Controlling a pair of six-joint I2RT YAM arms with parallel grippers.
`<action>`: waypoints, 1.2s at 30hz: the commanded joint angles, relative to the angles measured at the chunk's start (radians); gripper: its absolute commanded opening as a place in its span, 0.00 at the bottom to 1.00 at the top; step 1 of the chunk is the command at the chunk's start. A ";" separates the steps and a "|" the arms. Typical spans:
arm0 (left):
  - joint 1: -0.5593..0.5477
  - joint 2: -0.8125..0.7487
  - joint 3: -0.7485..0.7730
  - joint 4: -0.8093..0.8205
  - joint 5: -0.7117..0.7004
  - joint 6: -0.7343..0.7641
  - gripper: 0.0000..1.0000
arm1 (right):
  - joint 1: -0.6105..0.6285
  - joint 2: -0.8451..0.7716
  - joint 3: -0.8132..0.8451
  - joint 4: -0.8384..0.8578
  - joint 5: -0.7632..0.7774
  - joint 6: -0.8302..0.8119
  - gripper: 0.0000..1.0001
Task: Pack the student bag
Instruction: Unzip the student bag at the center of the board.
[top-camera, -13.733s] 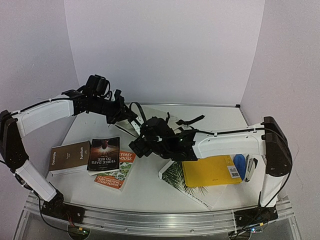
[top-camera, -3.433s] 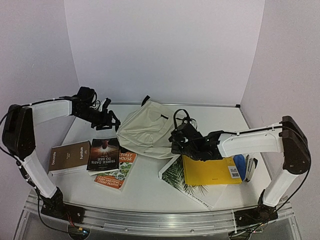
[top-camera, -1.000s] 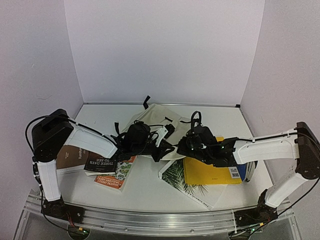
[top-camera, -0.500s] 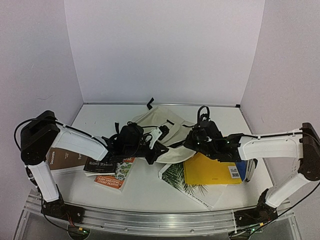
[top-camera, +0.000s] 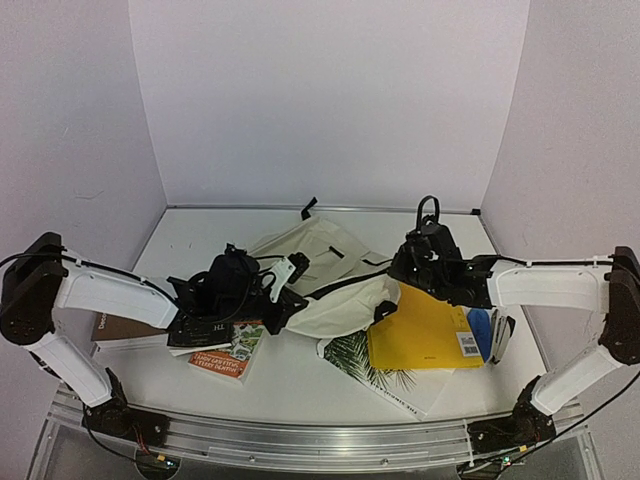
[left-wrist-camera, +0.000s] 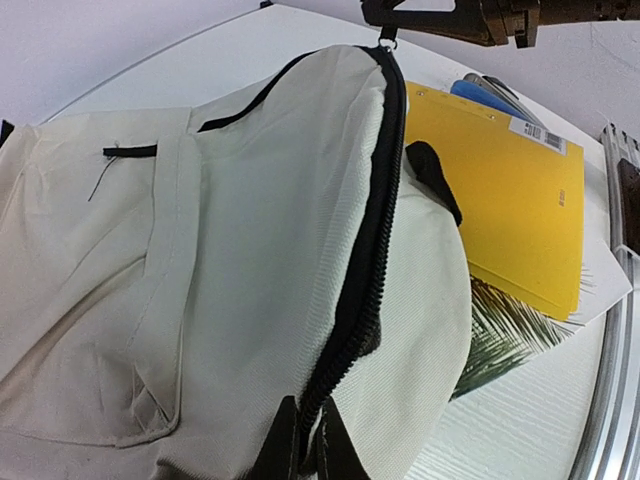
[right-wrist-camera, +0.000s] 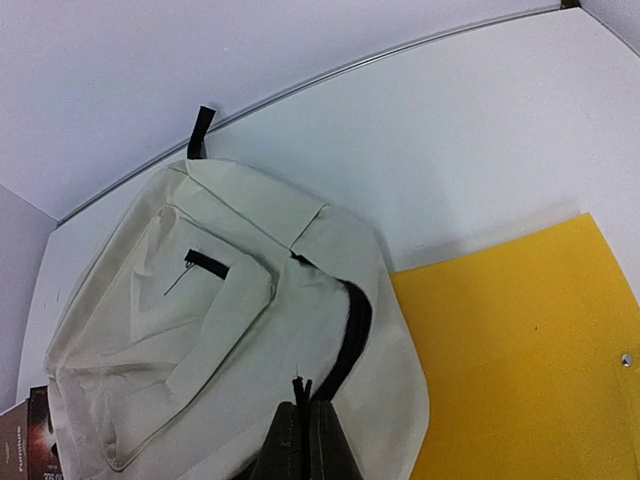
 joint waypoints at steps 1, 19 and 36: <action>-0.004 -0.100 -0.048 -0.147 -0.043 -0.066 0.03 | -0.030 -0.015 0.013 0.002 0.012 -0.046 0.00; -0.003 0.065 0.353 -0.208 0.247 -0.258 0.69 | -0.028 -0.119 -0.092 0.171 -0.285 -0.101 0.00; -0.003 0.393 0.641 -0.223 0.353 -0.236 0.66 | -0.028 -0.193 -0.154 0.171 -0.271 -0.075 0.00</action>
